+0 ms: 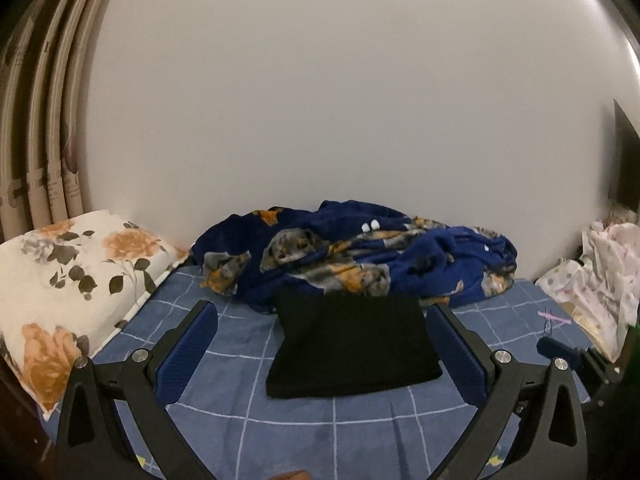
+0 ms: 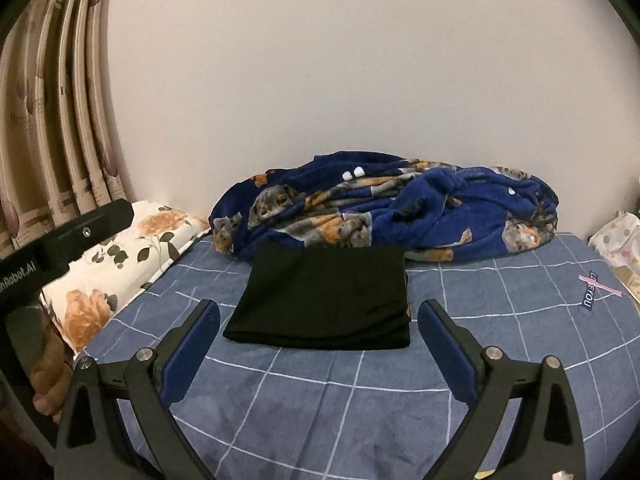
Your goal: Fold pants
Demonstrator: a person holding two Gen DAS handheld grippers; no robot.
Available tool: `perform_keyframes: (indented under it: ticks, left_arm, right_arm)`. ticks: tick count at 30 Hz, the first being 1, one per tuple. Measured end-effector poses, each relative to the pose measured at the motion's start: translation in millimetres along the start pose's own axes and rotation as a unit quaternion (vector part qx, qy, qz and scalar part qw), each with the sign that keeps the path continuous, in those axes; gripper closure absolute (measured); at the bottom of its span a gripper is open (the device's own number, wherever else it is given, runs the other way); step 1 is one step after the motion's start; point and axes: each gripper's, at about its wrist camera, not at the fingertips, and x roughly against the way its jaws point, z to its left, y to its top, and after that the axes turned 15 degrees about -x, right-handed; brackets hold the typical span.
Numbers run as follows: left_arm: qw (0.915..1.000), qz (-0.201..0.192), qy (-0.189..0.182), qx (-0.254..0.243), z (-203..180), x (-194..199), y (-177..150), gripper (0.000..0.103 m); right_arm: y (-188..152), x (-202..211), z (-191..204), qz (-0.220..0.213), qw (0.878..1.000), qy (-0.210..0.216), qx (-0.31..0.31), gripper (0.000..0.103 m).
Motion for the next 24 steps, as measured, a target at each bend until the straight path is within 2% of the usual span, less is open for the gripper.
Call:
perform_keyframes:
  ticks: [16, 21, 24]
  left_arm:
    - [0.9984, 0.052, -0.022, 0.003, -4, -18, -23, 0.000]
    - [0.9985, 0.055, -0.005, 0.003, -2, -22, -29, 0.000]
    - [0.9979, 0.063, -0.012, 0.009, 3, -27, -31, 0.000]
  right_arm:
    - [-12, -6, 1, 0.020, 1.000, -0.023, 0.006, 0.004]
    - [-14, -11, 0, 0.028, 0.999, -0.028, 0.005, 0.004]
    - [-16, -14, 1, 0.034, 0.999, -0.032, 0.003, 0.004]
